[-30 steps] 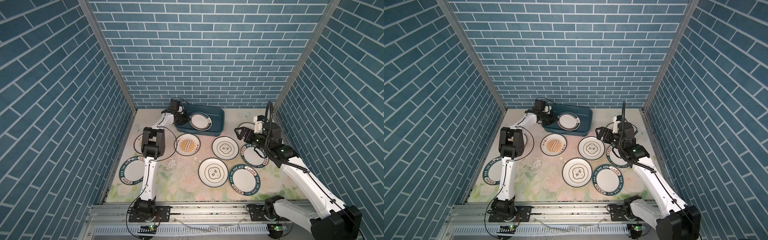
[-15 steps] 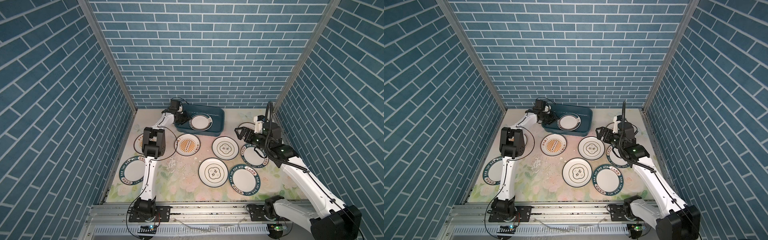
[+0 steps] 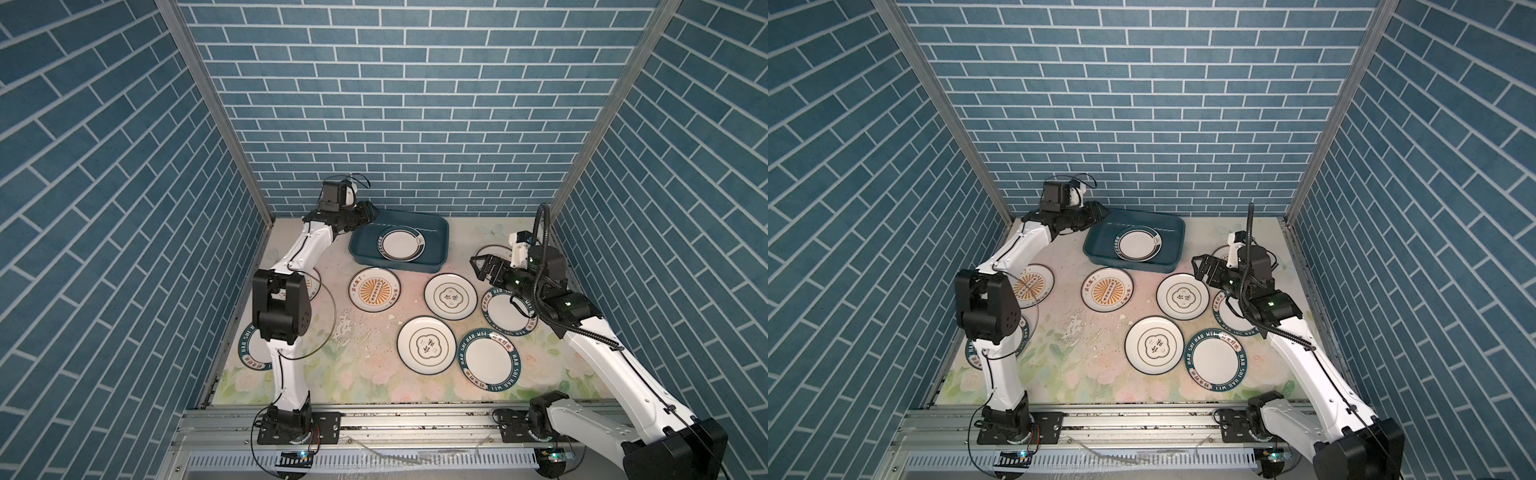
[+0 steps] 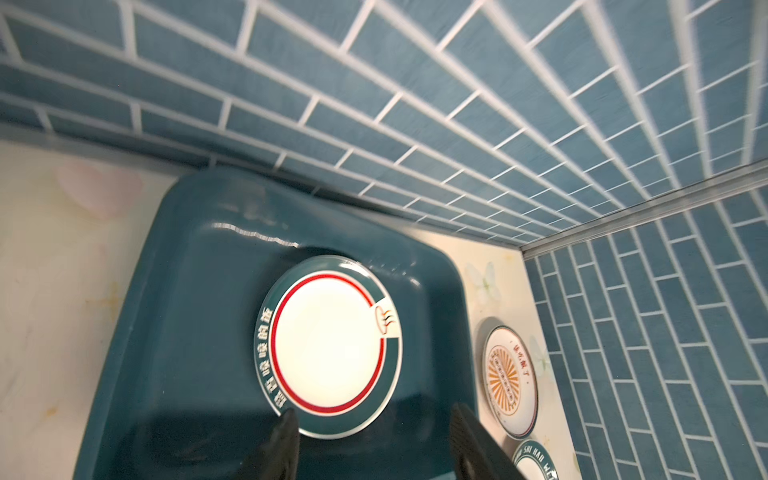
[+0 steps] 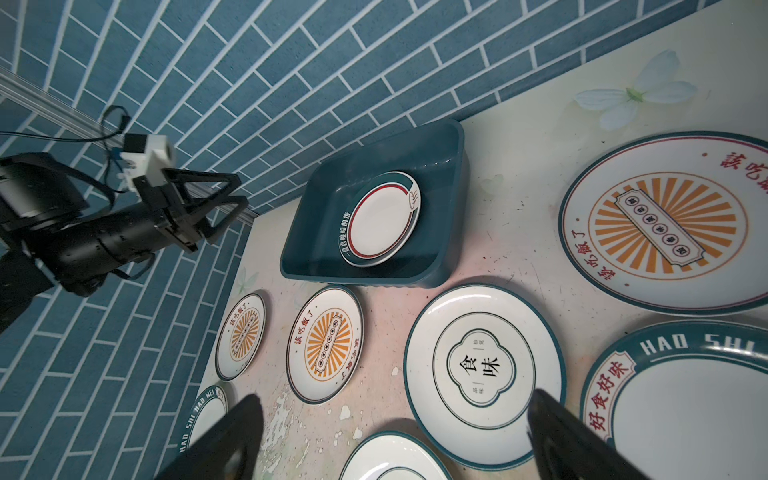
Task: Place the plates into the plastic bin on the countertop
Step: 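Release the plate and move the left gripper back toward the white flower-pattern plate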
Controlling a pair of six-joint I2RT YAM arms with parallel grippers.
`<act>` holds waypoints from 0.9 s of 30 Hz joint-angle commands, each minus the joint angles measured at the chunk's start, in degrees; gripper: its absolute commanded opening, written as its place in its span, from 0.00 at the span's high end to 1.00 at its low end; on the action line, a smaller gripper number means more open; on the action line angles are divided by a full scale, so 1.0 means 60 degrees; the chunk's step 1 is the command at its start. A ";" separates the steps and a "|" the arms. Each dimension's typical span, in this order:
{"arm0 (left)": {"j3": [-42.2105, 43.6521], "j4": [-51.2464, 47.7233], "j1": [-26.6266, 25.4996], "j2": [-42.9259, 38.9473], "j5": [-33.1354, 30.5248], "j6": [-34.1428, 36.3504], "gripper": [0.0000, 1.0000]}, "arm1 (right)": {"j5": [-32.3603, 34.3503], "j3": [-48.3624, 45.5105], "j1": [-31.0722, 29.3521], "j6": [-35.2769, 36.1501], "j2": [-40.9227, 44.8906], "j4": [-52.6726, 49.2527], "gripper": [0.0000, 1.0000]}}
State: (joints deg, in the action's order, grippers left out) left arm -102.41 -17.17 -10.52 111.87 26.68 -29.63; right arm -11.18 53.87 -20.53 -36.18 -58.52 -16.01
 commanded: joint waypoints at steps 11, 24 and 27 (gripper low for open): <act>0.4971 0.0727 -0.0258 -0.4611 0.0949 -0.0364 0.18 | -0.0756 -0.0696 0.0004 -0.0448 0.1080 -0.0450 0.01; 0.9807 0.0622 -0.2114 -0.8133 0.0356 -0.1408 0.00 | -0.0410 -0.1678 -0.1120 -0.1098 0.1590 -0.0381 0.01; 1.0886 0.1225 -0.2526 -0.8613 0.0139 -0.2179 0.00 | -0.0323 -0.1859 -0.1320 -0.1281 0.1613 -0.0289 0.01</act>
State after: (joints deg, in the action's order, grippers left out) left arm -41.34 -12.97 -23.97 62.15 29.50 -37.93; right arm -14.44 43.70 -27.57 -41.54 -49.54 -18.48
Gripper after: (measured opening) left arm 0.995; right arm 0.986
